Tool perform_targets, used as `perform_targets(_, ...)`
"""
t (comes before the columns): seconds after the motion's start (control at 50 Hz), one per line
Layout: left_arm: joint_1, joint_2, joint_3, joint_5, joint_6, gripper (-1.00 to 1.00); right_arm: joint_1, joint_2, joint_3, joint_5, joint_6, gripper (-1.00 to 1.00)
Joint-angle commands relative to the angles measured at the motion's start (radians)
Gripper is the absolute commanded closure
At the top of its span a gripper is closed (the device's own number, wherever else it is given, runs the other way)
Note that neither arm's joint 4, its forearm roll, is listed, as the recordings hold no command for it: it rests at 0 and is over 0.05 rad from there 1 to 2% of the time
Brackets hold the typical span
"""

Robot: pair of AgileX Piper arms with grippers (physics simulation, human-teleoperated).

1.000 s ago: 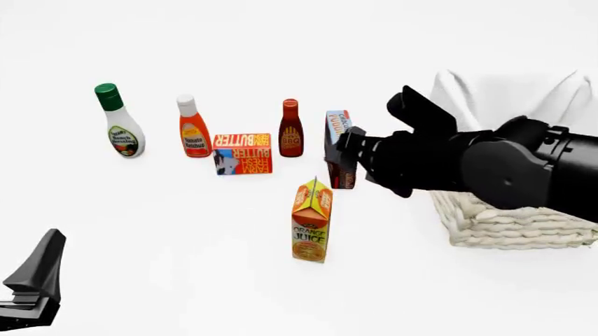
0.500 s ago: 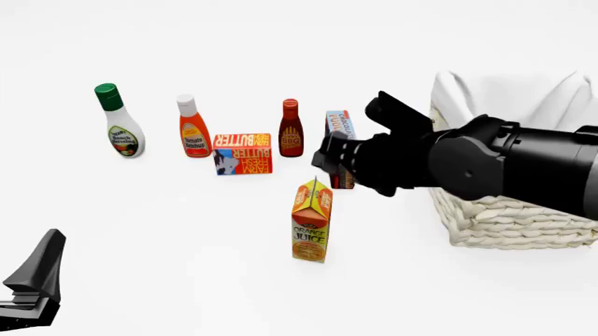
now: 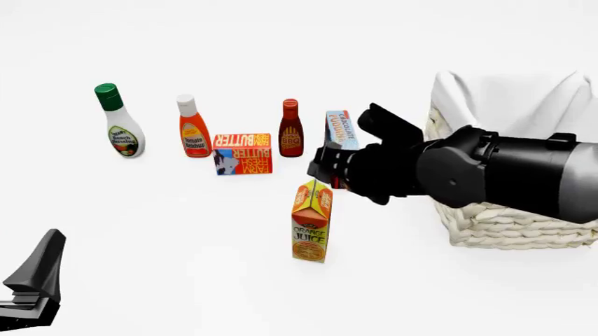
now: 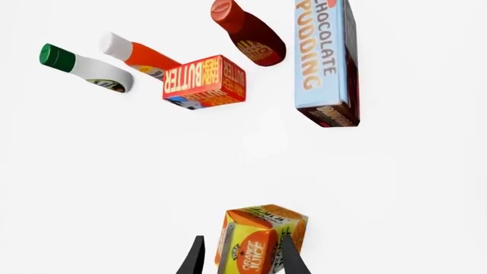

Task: Pick the orange juice and place it in the basket.

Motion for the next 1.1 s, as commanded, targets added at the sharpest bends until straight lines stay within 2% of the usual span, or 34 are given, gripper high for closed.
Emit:
perform_targets(0.02, 0.0, 0.0, 0.0, 0.0, 0.0, -1.0, 0.007, 0.009, 0.02, -0.018, 0.014, -1.0)
perform_targets(0.26, 0.0, 0.0, 0.0, 0.0, 0.0, -1.0, 0.018, 0.014, 0.062, -0.055, 0.038, -1.0)
perform_targets(0.62, 0.0, 0.0, 0.0, 0.0, 0.0, -1.0, 0.045, 0.053, 0.075, -0.097, 0.066, -1.0)
perform_targets(0.64, 0.0, 0.0, 0.0, 0.0, 0.0, -1.0, 0.045, 0.06, 0.065, -0.087, 0.05, -1.0)
perform_targets(1.1, 0.0, 0.001, 0.0, 0.0, 0.0, -1.0, 0.081, 0.115, 0.093, -0.155, 0.09, -1.0)
